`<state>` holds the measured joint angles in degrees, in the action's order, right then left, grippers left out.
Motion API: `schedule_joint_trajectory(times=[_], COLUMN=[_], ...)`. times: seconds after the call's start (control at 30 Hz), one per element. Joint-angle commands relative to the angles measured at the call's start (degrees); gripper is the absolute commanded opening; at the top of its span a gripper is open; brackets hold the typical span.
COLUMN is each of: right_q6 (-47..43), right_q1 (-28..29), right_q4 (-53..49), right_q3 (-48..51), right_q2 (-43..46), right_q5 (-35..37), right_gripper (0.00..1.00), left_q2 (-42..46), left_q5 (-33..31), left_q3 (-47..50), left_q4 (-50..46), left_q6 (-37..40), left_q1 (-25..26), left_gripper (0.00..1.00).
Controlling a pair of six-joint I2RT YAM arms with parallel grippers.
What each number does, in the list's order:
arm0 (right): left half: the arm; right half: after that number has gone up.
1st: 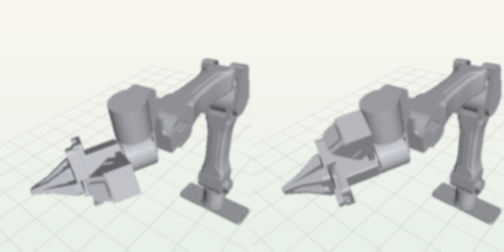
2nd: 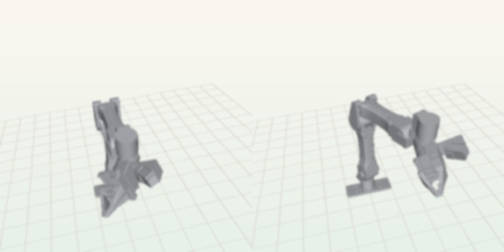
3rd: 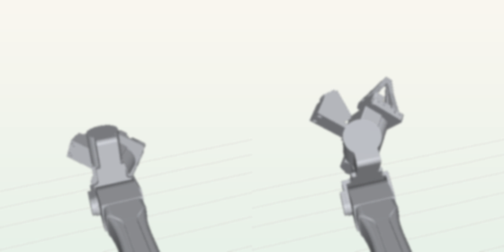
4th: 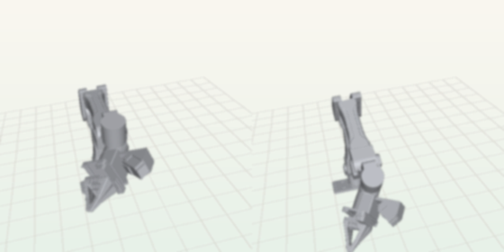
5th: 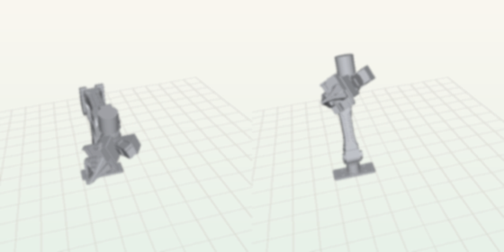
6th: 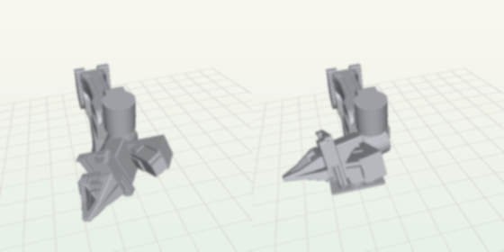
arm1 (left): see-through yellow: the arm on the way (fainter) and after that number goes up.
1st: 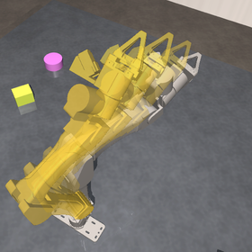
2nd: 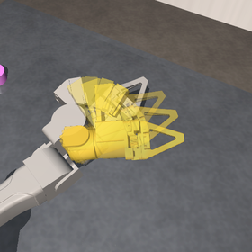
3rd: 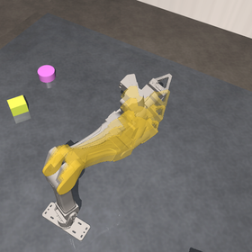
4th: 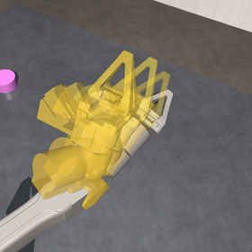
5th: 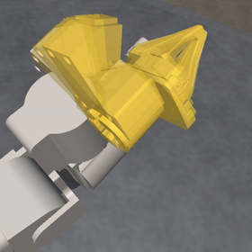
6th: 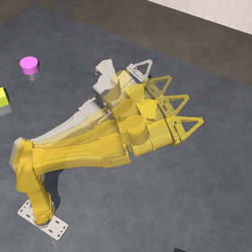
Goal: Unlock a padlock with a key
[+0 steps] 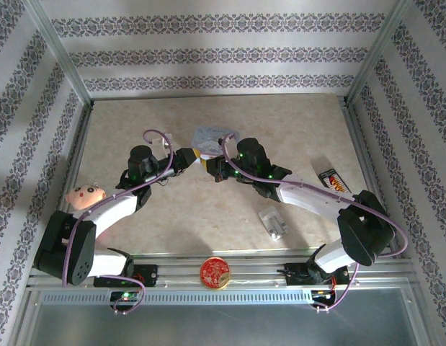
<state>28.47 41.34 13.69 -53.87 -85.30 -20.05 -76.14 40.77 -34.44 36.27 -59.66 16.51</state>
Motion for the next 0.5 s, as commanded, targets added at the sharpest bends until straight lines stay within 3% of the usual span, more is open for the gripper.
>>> schedule_joint_trajectory(times=[0.0, 0.47], right_q6=[1.2, 3.6], right_q1=[-0.7, -1.5], right_q4=[2.9, 6.0], right_q3=[0.7, 2.0], right_q2=[0.6, 0.1], right_q5=[-1.5, -3.2], right_gripper=[0.0, 0.0], left_q2=[-1.0, -1.3], left_q5=[2.0, 2.4], left_q3=[-1.0, -0.9], left_q4=[5.7, 6.6], left_q6=[-1.7, -1.9], left_q1=[0.7, 0.9], left_gripper=[0.43, 0.19])
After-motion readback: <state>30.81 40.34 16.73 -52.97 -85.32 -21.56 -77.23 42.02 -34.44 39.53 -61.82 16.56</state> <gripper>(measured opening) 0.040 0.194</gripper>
